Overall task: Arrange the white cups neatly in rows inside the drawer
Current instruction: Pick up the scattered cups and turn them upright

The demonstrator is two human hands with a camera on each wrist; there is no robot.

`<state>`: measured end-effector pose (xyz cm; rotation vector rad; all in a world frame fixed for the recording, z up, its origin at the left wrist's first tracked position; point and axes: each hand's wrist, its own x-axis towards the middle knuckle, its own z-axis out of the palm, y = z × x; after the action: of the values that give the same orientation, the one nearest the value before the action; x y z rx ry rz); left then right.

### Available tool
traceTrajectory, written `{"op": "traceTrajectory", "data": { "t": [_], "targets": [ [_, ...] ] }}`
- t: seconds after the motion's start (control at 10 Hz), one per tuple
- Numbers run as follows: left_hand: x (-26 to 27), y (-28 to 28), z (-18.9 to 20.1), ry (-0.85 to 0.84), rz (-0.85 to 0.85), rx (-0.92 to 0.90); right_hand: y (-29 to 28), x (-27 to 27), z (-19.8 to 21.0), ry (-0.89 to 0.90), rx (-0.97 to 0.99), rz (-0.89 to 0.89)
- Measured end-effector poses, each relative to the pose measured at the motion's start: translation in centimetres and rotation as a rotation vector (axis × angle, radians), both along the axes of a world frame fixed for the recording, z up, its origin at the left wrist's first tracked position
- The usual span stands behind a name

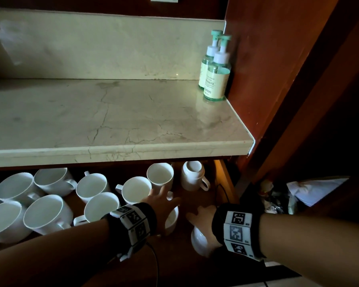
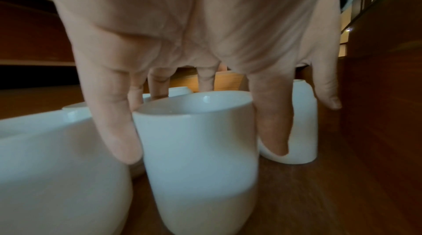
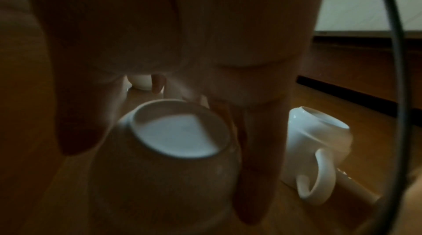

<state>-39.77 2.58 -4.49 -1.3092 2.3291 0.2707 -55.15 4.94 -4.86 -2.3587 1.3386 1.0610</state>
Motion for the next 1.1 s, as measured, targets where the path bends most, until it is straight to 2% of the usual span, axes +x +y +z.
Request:
{"op": "traceTrajectory", "data": {
  "t": [0.1,0.2,0.3,0.4,0.5,0.6,0.7,0.8,0.9,1.0,1.1],
  "targets": [
    [0.3,0.0,-0.3,0.017,0.008,0.002,0.8,2.1,2.4,0.045,-0.234,0.030],
    [0.8,-0.2,-0.2,0.101,0.033,0.031,0.7,2.3,-0.4,0.126,-0.184,0.048],
    [1.2,-0.4,0.6,0.222,0.065,-0.022,1.5,3.1,2.2,0.109,-0.166,-0.123],
    [1.9,-0.6,1.3,0.324,0.087,-0.057,0.3,1.8,2.0,0.069,0.012,-0.070],
    [2.5,-1.1,2.4,0.452,0.129,-0.037,-0.3,0.2,3.4,-0.061,-0.018,-0.082],
    [2.4,-1.4,3.6,0.719,0.256,-0.011,-0.3,-1.7,6.2,-0.235,-0.110,-0.149],
    [1.4,-1.4,4.7,0.972,0.441,0.137,-0.1,-4.0,9.1,-0.515,-0.216,-0.298],
    [-0.2,-0.8,5.7,1.169,0.581,0.570,0.6,-6.1,10.4,-0.832,-0.257,-0.436],
    [-1.7,0.0,7.1,1.238,0.704,0.917,1.4,-7.2,10.5,-1.052,-0.318,-0.490],
    [-2.7,-0.3,7.7,1.331,0.741,0.959,1.6,-7.5,10.4,-1.162,-0.394,-0.490],
    [-3.4,-0.6,8.3,1.359,0.724,0.868,1.2,-8.1,10.5,-1.178,-0.400,-0.482]
  ]
}}
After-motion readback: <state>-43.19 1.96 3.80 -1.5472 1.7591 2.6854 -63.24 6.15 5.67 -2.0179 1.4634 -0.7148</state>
